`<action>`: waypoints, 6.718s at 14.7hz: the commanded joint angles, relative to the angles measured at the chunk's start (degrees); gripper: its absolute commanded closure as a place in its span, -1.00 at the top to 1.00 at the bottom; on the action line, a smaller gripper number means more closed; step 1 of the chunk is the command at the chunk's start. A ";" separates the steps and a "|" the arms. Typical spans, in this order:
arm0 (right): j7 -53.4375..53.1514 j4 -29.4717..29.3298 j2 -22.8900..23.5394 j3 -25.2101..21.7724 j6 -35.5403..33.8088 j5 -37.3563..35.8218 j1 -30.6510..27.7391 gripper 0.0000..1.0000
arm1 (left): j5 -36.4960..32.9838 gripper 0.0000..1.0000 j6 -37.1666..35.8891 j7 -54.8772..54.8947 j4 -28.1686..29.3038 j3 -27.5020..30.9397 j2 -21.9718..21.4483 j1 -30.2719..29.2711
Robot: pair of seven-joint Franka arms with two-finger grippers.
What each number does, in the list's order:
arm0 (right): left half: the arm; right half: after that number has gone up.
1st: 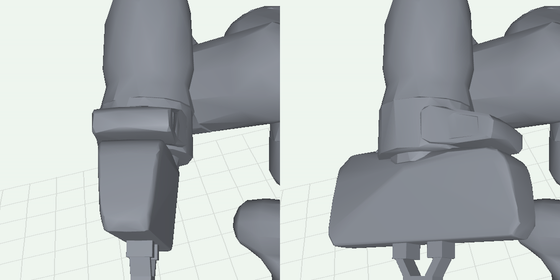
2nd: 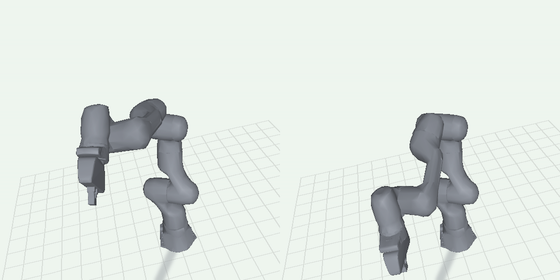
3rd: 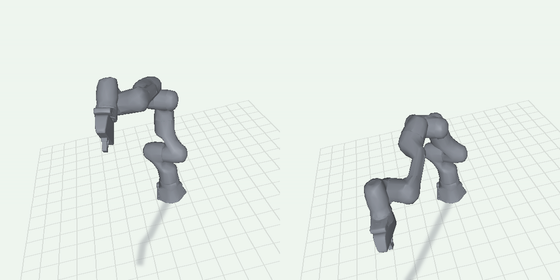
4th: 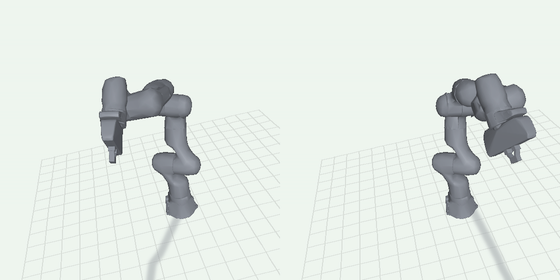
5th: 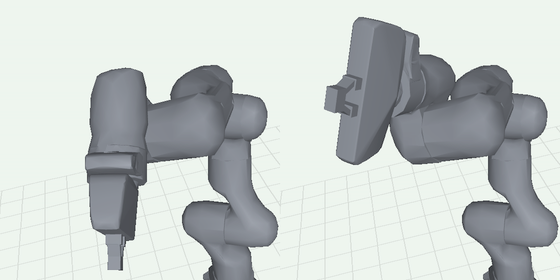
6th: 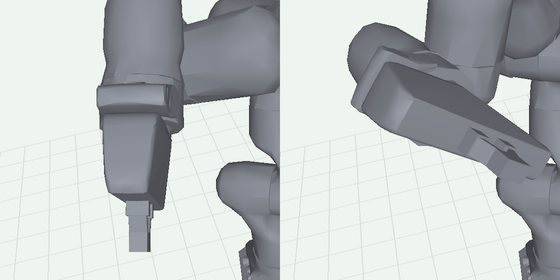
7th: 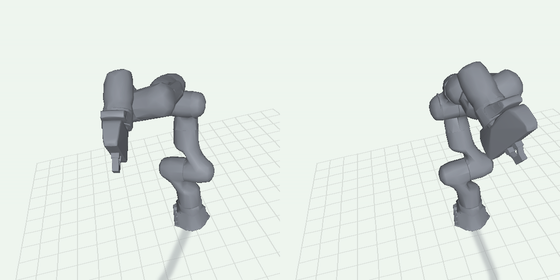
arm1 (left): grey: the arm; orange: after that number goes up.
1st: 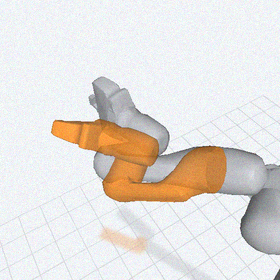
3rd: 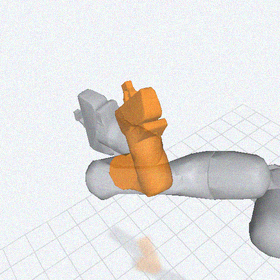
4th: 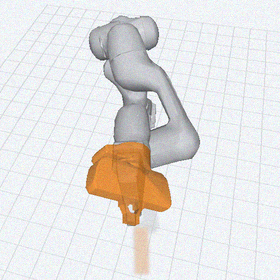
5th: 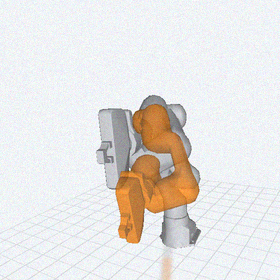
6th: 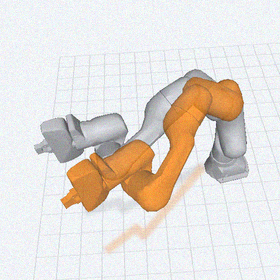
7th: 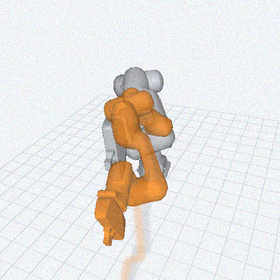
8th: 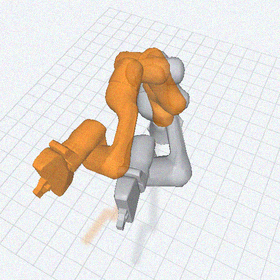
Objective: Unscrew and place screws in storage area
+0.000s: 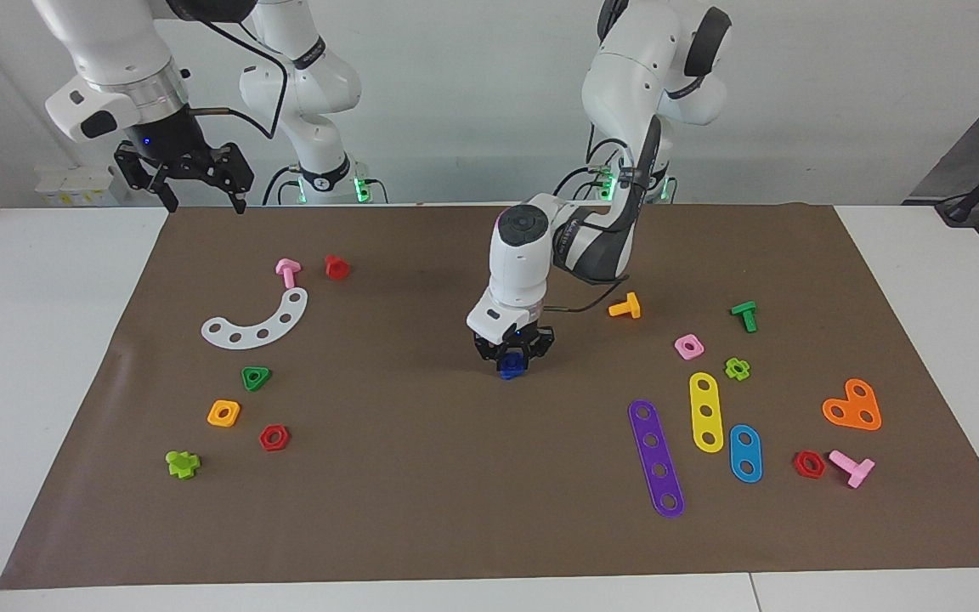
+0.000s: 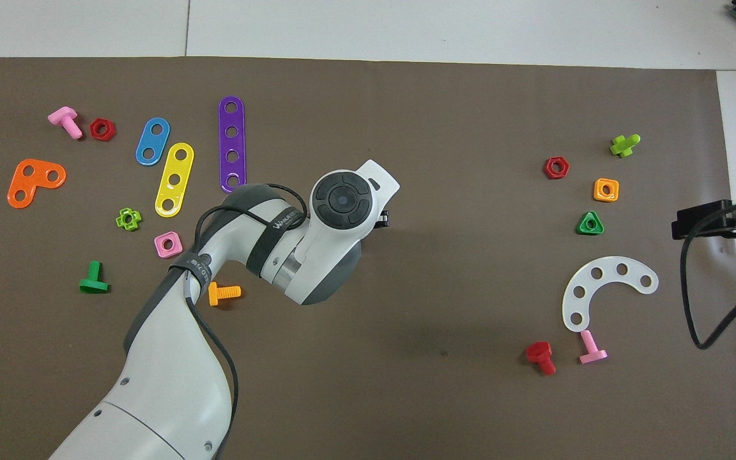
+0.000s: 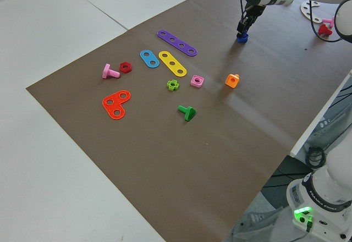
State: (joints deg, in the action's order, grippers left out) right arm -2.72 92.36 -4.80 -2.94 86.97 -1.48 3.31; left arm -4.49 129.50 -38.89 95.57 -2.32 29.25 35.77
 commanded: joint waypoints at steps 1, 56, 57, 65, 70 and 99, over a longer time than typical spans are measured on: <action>1.31 -0.08 -0.48 0.30 -0.75 -0.46 -0.32 1.00 | -1.31 0.02 -1.01 -1.01 -0.65 0.74 0.11 0.97; 1.31 -0.08 -0.48 0.30 -0.75 -0.46 -0.32 1.00 | 4.32 -0.21 -17.26 10.48 -7.51 0.56 -6.30 -6.75; 1.31 -0.16 -0.48 0.30 -0.75 -0.46 -0.32 1.00 | 4.41 -0.21 -17.35 13.55 -6.38 0.65 -6.83 -8.42; -2.28 0.28 -0.30 0.30 1.79 1.92 -0.06 1.00 | 4.41 -0.17 2.48 36.07 17.42 0.65 -13.51 -20.21; -5.44 1.32 1.27 0.56 5.20 2.71 4.41 1.00 | 4.41 1.00 1.64 36.43 18.51 0.74 -13.69 -20.56; -40.26 -3.95 39.16 0.56 42.39 -2.13 34.66 -0.28 | 3.00 1.00 -33.27 38.90 4.34 1.18 -33.11 -37.09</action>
State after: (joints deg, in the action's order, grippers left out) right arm -42.76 87.76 34.51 -2.36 128.52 -2.58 37.96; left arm -1.14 93.99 -0.74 95.18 -1.40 -1.89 -1.84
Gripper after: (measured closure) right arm 0.639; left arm 0.000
